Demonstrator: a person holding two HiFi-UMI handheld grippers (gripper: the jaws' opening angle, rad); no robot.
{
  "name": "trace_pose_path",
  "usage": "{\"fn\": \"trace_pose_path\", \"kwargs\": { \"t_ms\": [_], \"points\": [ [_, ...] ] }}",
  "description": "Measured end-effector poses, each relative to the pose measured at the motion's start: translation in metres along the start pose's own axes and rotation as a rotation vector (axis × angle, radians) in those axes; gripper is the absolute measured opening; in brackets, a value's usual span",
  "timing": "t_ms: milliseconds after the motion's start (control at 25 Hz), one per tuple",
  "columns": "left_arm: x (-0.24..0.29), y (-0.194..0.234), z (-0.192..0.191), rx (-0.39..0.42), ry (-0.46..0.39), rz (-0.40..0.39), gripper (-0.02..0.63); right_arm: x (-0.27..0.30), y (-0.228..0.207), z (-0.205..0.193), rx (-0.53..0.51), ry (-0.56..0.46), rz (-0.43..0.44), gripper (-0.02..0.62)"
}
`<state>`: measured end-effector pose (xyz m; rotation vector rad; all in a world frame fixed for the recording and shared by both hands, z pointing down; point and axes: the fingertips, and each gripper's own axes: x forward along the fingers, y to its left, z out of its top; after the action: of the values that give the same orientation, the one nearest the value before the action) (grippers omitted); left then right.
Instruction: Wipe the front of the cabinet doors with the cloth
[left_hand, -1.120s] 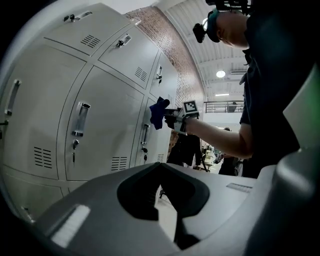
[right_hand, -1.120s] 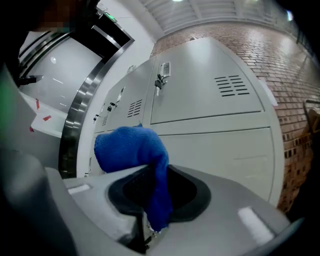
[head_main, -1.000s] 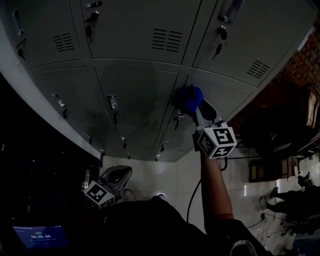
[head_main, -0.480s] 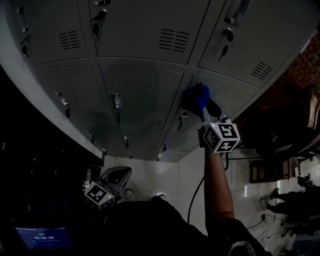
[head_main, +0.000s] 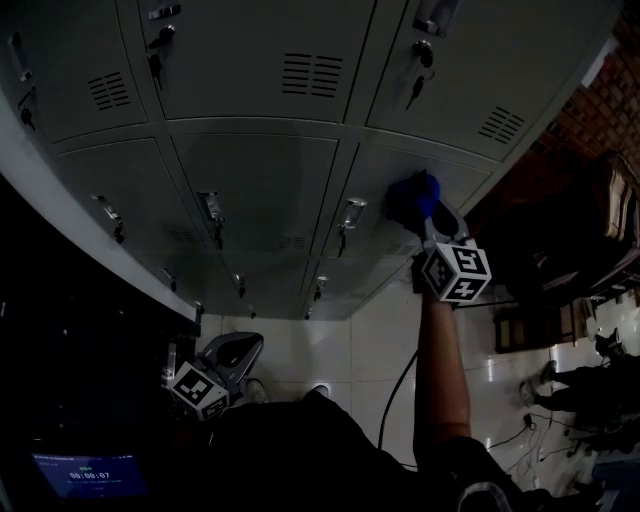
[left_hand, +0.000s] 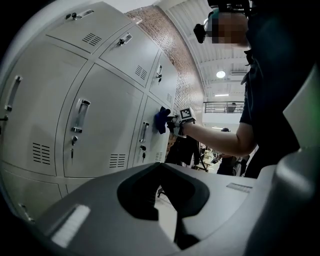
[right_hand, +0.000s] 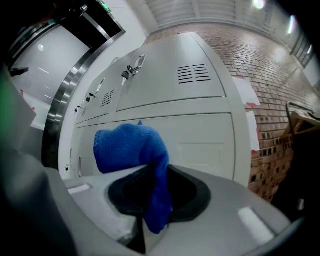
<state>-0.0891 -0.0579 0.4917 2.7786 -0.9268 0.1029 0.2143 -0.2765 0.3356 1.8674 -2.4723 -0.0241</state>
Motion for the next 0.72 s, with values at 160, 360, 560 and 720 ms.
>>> {"fn": "trace_pose_path", "kwargs": {
  "t_ms": [160,360,560,720],
  "points": [
    [0.009,-0.007,0.000,-0.004,-0.004,-0.015,0.000,-0.011,-0.032,-0.001,0.028,-0.007,-0.048,0.069],
    [0.017,-0.012,0.001,0.001,0.006,-0.029,0.000,-0.023,-0.065,-0.001,0.055,-0.020,-0.102,0.069],
    [0.019,-0.016,0.001,0.004,0.010,-0.033,0.000,-0.035,-0.096,-0.006,0.107,-0.034,-0.153,0.069],
    [0.017,-0.015,-0.003,0.003,0.019,-0.030,0.000,-0.042,-0.114,-0.008,0.098,-0.035,-0.197,0.069]
  ]
}}
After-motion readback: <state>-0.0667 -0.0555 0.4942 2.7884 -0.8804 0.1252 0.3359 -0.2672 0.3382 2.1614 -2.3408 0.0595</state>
